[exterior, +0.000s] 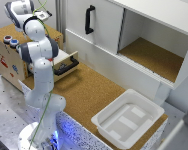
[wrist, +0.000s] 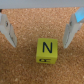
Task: Go towards the yellow block and grasp it
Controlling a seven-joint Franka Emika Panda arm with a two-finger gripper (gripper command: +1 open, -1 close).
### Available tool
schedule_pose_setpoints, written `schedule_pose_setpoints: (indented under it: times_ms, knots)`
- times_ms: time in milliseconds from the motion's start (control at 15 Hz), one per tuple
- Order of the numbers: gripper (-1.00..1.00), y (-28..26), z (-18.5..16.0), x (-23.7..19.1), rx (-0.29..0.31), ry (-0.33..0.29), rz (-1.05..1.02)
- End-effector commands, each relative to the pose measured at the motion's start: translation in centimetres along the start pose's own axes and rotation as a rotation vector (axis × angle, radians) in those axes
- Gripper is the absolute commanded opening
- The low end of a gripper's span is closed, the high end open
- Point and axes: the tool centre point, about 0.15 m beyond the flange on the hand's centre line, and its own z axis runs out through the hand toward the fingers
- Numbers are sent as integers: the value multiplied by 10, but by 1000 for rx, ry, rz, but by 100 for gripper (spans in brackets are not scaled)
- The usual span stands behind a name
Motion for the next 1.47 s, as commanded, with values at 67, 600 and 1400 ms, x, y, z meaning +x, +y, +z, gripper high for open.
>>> schedule_pose_setpoints:
  times_ms: [67,600,1400]
  knots:
    - [-100,0,22,-22,-11,136,48]
    - [-100,-8,28,-29,7,149,67]
    - [-100,-16,-93,-73,-236,198,202]
